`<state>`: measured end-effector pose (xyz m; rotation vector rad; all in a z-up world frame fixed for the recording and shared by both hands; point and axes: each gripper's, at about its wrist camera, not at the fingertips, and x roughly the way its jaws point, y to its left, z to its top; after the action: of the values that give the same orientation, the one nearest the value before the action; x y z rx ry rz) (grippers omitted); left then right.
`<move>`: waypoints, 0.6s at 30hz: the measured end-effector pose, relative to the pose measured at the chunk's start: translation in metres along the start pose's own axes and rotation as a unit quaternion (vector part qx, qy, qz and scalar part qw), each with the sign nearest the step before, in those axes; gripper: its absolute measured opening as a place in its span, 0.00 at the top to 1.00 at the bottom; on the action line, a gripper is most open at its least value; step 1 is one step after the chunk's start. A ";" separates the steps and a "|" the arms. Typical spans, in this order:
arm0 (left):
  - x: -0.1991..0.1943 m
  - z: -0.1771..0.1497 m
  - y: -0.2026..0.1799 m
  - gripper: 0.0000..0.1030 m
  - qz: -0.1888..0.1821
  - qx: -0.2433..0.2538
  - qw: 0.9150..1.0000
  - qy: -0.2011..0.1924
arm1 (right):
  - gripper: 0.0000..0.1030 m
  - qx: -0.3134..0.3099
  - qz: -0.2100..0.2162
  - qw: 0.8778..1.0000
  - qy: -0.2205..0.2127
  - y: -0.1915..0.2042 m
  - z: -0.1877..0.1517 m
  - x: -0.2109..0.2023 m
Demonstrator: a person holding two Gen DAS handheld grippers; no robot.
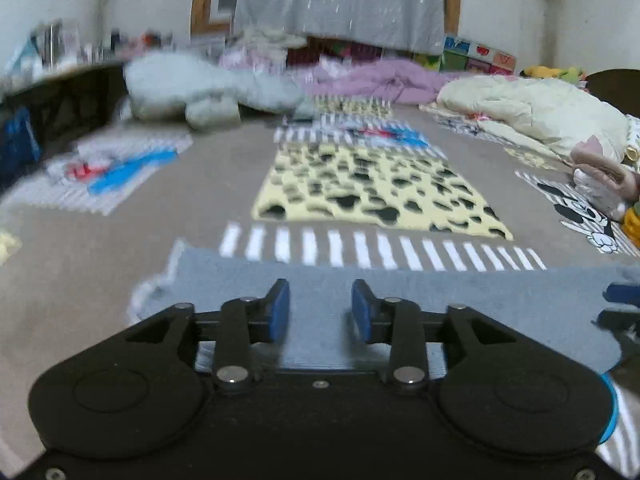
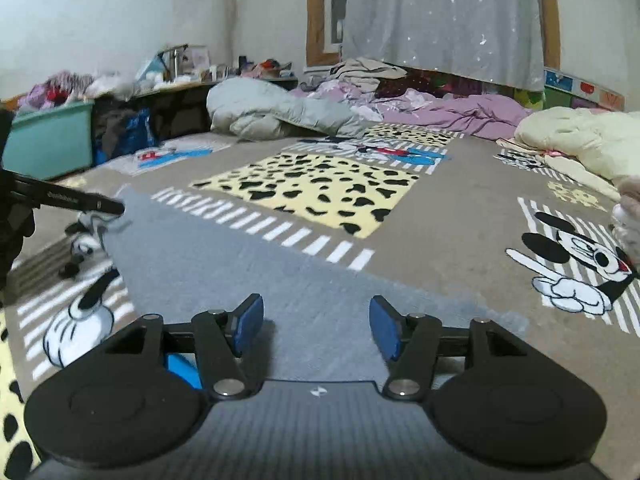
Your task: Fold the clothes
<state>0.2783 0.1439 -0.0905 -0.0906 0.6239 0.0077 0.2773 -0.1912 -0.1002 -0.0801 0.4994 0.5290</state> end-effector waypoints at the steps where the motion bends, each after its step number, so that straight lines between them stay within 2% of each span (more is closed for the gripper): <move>1: 0.009 -0.003 0.002 0.56 0.008 -0.003 1.000 0.021 | 0.43 0.004 -0.001 1.000 0.013 -0.003 -0.001 0.003; 3: 0.011 -0.003 0.002 0.58 0.015 0.000 1.000 0.012 | 0.44 0.012 -0.003 0.999 0.036 -0.008 -0.004 0.008; 4: 0.007 0.001 -0.001 0.65 0.016 -0.001 1.000 -0.001 | 0.45 0.011 -0.003 0.999 0.032 -0.009 -0.009 0.006; 6: -0.005 0.006 -0.008 0.65 -0.008 -0.005 0.999 -0.041 | 0.45 0.010 -0.007 1.000 0.017 -0.009 -0.007 -0.004; 8: -0.006 0.008 -0.021 0.65 -0.031 0.002 0.998 -0.051 | 0.45 0.011 -0.012 1.000 0.001 -0.012 -0.005 -0.015; 13: -0.003 0.006 -0.067 0.64 -0.081 0.059 0.993 -0.066 | 0.46 0.066 -0.041 0.997 -0.022 -0.042 -0.008 -0.031; 15: 0.008 0.009 -0.081 0.64 -0.093 0.067 0.991 -0.067 | 0.47 0.076 -0.052 0.995 -0.028 -0.052 -0.007 -0.030; 16: 0.015 0.009 -0.084 0.63 -0.092 0.070 0.992 -0.055 | 0.49 0.079 -0.052 0.995 -0.023 -0.056 -0.008 -0.028; 18: 0.037 0.006 -0.088 0.62 -0.077 0.075 0.994 0.000 | 0.51 0.078 -0.054 0.995 -0.011 -0.061 -0.010 -0.022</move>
<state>0.3149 0.0563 -0.1003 0.0074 0.6152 -0.1878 0.2868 -0.2557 -0.1012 0.0466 0.5109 0.3827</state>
